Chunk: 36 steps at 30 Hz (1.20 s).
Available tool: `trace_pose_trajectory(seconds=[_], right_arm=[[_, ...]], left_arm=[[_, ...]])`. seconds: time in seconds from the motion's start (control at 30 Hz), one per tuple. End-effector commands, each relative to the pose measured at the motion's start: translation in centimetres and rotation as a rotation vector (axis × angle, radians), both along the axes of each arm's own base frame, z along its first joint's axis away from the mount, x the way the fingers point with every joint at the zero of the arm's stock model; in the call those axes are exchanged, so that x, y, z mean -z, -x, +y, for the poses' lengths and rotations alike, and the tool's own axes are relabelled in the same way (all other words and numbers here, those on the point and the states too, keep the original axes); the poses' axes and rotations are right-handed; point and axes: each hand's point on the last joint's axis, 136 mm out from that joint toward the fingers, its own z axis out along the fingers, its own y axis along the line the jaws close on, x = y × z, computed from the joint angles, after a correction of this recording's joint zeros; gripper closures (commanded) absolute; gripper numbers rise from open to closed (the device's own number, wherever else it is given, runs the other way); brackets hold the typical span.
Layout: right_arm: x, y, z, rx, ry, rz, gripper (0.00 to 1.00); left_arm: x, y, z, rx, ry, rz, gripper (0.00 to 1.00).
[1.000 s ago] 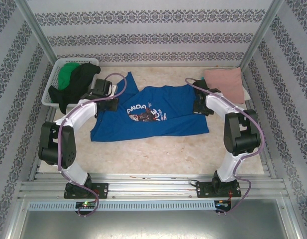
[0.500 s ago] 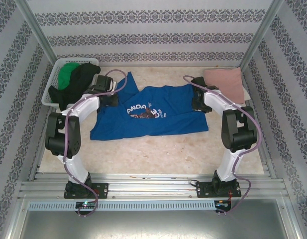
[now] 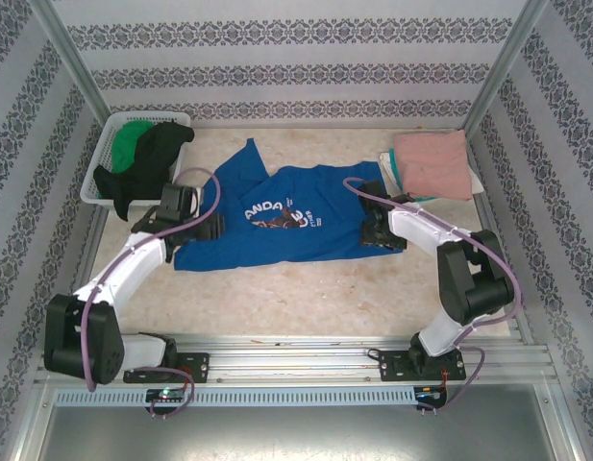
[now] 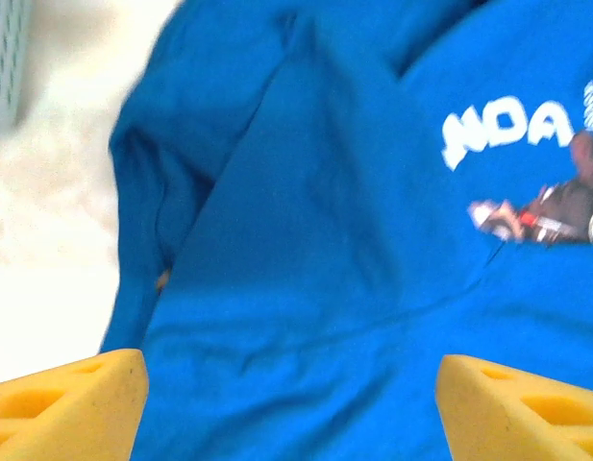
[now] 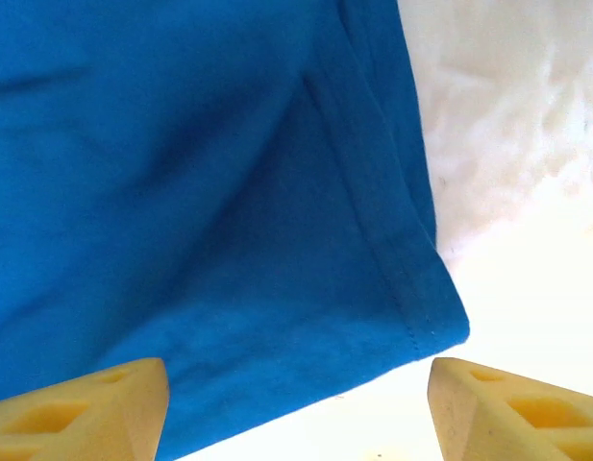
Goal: Fold and stack the t-shirts
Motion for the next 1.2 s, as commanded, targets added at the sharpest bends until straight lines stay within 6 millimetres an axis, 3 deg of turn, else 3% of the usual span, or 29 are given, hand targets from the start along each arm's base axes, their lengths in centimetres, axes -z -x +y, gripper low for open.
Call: trace_pose_trajectory(seconds=[0.0,0.2,0.43,0.53,0.63,0.8,0.87,1.03,1.17], right_arm=[[1.7,1.2,-1.3,0.087,0.005,0.064,0.28],[3.2,2.3,-2.8,0.192,-0.052,0.102,0.31],[3.6,2.0,-2.4,0.200,-0.102,0.103,0.43],[3.6,2.0,-2.6,0.201,-0.103,0.107,0.55],[3.5,2.8,-3.2,0.215,-0.101,0.110,0.77],[3.1,5.4,-3.3,0.226,-0.125,0.103,1.00],[2.8,6.4,-3.5,0.230,-0.127,0.096,1.00],[1.8,9.2,-4.0,0.244,-0.126,0.103,1.00],[1.2,10.7,-4.8,0.258,-0.099,0.100,1.00]], left_arm=[[2.9,1.7,1.7,-0.098,-0.021,0.076,0.22],[6.2,1.3,3.7,-0.132,-0.050,0.161,0.22],[8.8,-0.2,4.3,-0.069,-0.099,0.336,0.32],[9.5,-0.5,3.3,-0.030,-0.052,0.341,0.49],[9.9,-0.5,2.6,-0.002,-0.016,0.351,0.73],[9.5,0.1,3.3,-0.006,-0.026,0.358,0.93],[9.2,0.4,3.9,-0.021,-0.025,0.349,0.99],[8.8,2.3,5.7,-0.070,-0.026,0.352,1.00],[8.1,2.5,5.0,-0.076,0.021,0.330,1.00]])
